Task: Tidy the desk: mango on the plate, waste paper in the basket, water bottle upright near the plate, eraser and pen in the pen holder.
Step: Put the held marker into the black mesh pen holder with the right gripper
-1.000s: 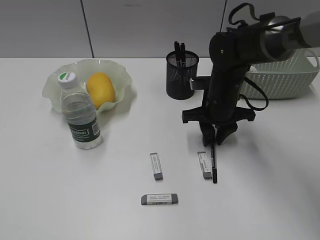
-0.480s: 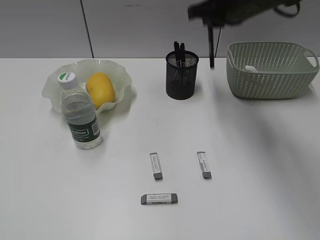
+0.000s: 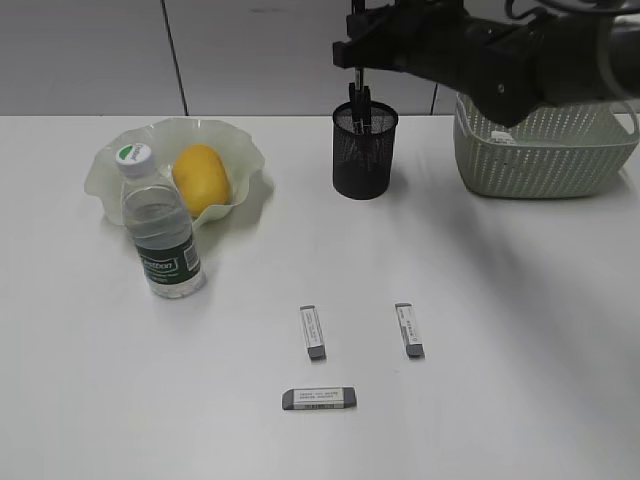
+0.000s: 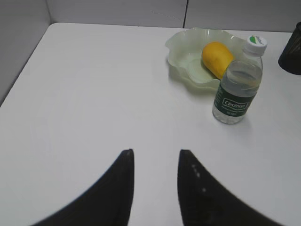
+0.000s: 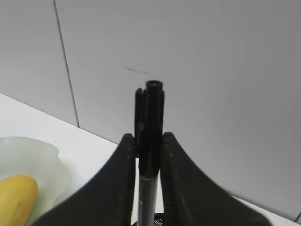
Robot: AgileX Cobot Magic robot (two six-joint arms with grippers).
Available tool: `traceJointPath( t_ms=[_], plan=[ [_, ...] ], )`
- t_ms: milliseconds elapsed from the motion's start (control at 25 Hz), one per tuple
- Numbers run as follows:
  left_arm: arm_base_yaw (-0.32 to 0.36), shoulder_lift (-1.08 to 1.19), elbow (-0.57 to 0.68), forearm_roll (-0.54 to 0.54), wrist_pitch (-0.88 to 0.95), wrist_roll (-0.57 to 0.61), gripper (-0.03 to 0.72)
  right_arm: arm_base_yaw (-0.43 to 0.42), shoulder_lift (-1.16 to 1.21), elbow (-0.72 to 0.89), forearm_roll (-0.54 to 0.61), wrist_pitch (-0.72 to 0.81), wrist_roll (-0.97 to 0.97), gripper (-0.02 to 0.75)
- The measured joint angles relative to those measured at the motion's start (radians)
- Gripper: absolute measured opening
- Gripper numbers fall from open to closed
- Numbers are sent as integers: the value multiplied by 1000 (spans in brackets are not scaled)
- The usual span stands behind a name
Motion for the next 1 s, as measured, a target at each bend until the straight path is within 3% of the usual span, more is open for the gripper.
traceJointPath(
  t_ms=[280,400,480,560,680,880,1000],
  plan=[
    [0,0,0,0,0,0,237,0,96,0,55,-41,-113,144],
    [0,0,0,0,0,0,237,0,99,0,60,-38,-124,284],
    [0,0,0,0,0,0,237,0,87,0,65,-26,-125,435],
    [0,0,0,0,0,0,237,0,54,0,88,30,-127,507],
    [0,0,0,0,0,0,237,0,-67,0,120,262,-127,536],
    [0,0,0,0,0,0,237,-1,-362,19,130,923,-127,491],
    [0,0,0,0,0,0,237,-1,-532,115,126,1286,-122,476]
  ],
)
